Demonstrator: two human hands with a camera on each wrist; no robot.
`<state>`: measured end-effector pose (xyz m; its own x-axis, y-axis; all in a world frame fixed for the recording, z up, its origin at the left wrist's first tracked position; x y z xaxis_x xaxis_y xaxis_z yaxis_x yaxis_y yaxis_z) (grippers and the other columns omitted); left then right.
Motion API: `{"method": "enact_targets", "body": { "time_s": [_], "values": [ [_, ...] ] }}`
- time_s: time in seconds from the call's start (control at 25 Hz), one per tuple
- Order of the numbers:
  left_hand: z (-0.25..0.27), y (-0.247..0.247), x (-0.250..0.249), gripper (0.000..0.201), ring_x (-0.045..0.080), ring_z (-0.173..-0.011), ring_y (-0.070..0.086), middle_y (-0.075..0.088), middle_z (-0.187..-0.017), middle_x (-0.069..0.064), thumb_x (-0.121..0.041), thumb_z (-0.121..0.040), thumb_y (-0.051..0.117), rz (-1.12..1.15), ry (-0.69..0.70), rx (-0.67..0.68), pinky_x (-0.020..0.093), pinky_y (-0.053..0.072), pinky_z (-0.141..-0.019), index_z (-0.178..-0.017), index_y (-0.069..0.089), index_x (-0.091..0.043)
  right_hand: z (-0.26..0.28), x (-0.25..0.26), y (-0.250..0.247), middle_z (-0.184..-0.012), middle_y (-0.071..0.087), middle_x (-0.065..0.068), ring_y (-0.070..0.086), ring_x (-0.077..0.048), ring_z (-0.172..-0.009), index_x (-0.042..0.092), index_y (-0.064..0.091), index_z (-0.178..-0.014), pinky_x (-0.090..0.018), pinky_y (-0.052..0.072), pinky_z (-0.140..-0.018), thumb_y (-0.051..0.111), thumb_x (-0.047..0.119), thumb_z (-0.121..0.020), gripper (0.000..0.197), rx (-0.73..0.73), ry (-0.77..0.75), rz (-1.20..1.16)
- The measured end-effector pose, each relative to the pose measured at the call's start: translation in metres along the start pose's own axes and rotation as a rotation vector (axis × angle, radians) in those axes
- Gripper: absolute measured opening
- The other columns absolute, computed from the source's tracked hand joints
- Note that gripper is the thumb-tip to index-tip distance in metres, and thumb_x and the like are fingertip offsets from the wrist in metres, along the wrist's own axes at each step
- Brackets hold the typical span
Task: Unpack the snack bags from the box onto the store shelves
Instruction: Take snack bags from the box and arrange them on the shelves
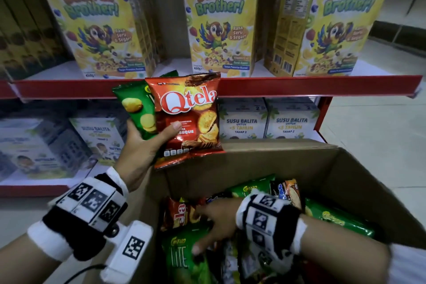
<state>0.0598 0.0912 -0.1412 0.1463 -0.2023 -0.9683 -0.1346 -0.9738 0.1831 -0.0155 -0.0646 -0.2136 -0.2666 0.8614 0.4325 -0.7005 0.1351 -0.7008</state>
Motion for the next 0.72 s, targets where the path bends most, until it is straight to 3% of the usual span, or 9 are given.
{"method": "enact_targets", "body": {
  "time_s": [0.12, 0.24, 0.44, 0.52, 0.64, 0.72],
  "values": [
    [-0.004, -0.002, -0.002, 0.091, 0.022, -0.109, 0.066, 0.066, -0.122, 0.000, -0.030, -0.058, 0.083, -0.008, 0.007, 0.014, 0.050, 0.052, -0.092, -0.136, 0.038, -0.022, -0.018, 0.019, 0.012, -0.131, 0.054, -0.015, 0.053, -0.033, -0.116, 0.007, 0.044, -0.135, -0.041, 0.046, -0.098, 0.072, 0.046, -0.078, 0.074, 0.012, -0.023, 0.155],
    [-0.008, -0.003, -0.005, 0.096, 0.021, -0.110, 0.065, 0.065, -0.124, 0.001, -0.030, -0.056, 0.086, -0.011, 0.024, 0.020, 0.049, 0.052, -0.093, -0.138, 0.036, -0.021, -0.004, 0.015, -0.001, -0.124, 0.058, -0.014, 0.056, -0.032, -0.110, 0.011, 0.051, -0.129, -0.039, 0.049, -0.094, 0.080, 0.033, -0.073, 0.067, -0.154, -0.057, 0.119],
    [-0.011, -0.006, -0.004, 0.096, 0.024, -0.111, 0.064, 0.063, -0.126, 0.003, -0.031, -0.056, 0.082, 0.005, 0.033, -0.003, 0.051, 0.050, -0.095, -0.139, 0.034, -0.021, 0.086, -0.026, -0.071, -0.111, 0.066, 0.002, 0.066, -0.020, -0.096, 0.029, 0.063, -0.110, -0.043, 0.054, -0.088, 0.081, 0.010, -0.071, 0.047, -0.476, -0.186, -0.360],
    [-0.010, -0.003, -0.003, 0.092, 0.024, -0.111, 0.063, 0.063, -0.126, 0.003, -0.028, -0.059, 0.081, 0.005, 0.046, -0.004, 0.052, 0.049, -0.095, -0.138, 0.034, -0.021, 0.125, -0.040, -0.092, -0.108, 0.068, 0.008, 0.067, -0.014, -0.095, 0.033, 0.064, -0.106, -0.034, 0.056, -0.085, 0.082, 0.012, -0.067, 0.048, -0.649, -0.206, -0.504],
    [-0.007, 0.010, -0.004, 0.089, 0.024, -0.112, 0.063, 0.063, -0.125, 0.004, -0.027, -0.061, 0.081, 0.026, 0.051, 0.021, 0.050, 0.049, -0.096, -0.138, 0.036, -0.019, 0.158, -0.056, -0.111, -0.095, 0.074, 0.000, 0.070, -0.013, -0.087, 0.012, 0.065, -0.102, -0.024, 0.056, -0.075, 0.069, 0.002, -0.066, 0.037, -0.924, -0.366, -0.944],
    [-0.002, 0.024, -0.006, 0.082, 0.022, -0.108, 0.066, 0.067, -0.121, 0.003, -0.028, -0.062, 0.081, 0.045, 0.040, 0.061, 0.049, 0.051, -0.095, -0.134, 0.043, -0.020, 0.163, -0.058, -0.120, -0.094, 0.073, -0.009, 0.070, -0.020, -0.081, 0.001, 0.063, -0.104, -0.030, 0.059, -0.074, 0.061, 0.006, -0.070, 0.034, -1.006, -0.460, -1.213]
  ]
}}
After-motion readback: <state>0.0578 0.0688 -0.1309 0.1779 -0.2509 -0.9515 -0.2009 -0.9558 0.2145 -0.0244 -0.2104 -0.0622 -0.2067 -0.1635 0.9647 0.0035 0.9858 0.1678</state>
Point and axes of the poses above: each hand's wrist, its own z-axis away from the middle knuckle, its own y-axis out of the palm, x = y × z, the point moved 1 cm from there along -z, towards the middle knuckle
